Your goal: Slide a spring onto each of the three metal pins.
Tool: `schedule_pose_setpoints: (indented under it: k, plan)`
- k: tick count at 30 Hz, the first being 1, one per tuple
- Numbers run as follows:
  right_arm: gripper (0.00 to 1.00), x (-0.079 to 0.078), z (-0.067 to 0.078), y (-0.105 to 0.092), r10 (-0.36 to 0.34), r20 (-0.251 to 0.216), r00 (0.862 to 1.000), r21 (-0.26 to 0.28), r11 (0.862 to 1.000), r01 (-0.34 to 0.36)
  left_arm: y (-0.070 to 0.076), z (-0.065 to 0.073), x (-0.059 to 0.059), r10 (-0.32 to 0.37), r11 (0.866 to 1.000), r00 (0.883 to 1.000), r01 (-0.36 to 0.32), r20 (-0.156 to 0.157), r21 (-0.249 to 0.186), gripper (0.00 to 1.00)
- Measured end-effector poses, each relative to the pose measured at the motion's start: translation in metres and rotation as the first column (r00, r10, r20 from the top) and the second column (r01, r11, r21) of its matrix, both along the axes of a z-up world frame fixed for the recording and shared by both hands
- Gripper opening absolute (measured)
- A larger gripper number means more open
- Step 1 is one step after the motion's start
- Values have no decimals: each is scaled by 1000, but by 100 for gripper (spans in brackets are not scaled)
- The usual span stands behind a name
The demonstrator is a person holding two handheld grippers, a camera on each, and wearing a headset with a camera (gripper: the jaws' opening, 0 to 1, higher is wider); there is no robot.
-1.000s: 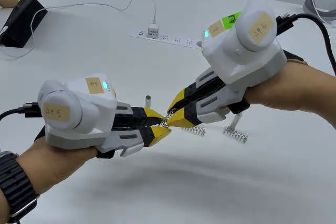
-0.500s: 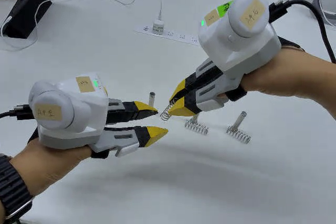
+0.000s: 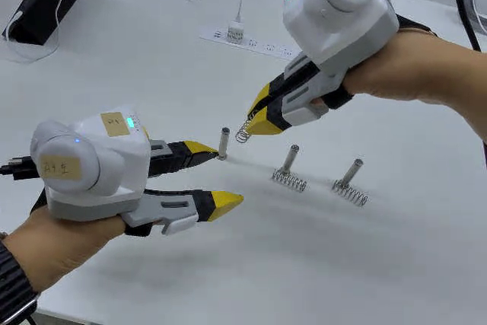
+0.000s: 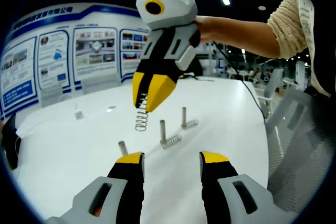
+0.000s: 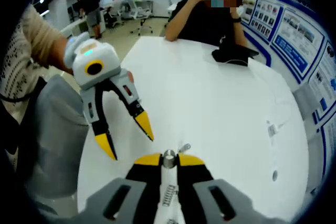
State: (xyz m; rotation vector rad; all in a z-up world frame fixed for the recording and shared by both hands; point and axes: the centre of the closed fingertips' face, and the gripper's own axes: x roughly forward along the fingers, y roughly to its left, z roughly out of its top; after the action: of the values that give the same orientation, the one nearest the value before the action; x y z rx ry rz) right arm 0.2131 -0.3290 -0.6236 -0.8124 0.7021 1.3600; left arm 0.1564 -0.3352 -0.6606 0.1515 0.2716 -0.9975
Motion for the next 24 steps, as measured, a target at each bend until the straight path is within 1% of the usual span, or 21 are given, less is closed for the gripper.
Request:
schedule_pose_setpoints:
  k: [4, 10, 12, 14, 17, 20, 24]
  plan:
    - [12, 11, -3, 7, 5, 0, 1000, -21, 1000, -5, -2, -2, -4, 4, 1000, 1000, -4, -5, -3, 46]
    - [12, 18, -12, 15, 17, -4, 1000, -60, 998, -17, -4, -2, -8, 13, 1000, 1000, -13, -13, -18, 49]
    - [12, 25, -15, 17, 17, -9, 1000, -69, 997, -18, -4, -3, -8, 16, 1000, 1000, -17, -13, -18, 49]
    - [12, 20, -18, 17, 20, -16, 1000, -80, 997, -21, -3, -5, -8, 21, 1000, 1000, -21, -16, -19, 49]
    - [12, 23, -24, 17, 19, -23, 1000, -100, 995, -21, -2, -7, -8, 25, 999, 999, -26, -21, -19, 50]
    - [12, 22, -28, 18, 23, -37, 999, -117, 993, -27, -1, -8, -7, 31, 999, 999, -32, -27, -20, 51]
    - [12, 24, -34, 17, 27, -38, 999, -140, 990, -32, 0, -11, -7, 34, 999, 999, -34, -36, -21, 51]
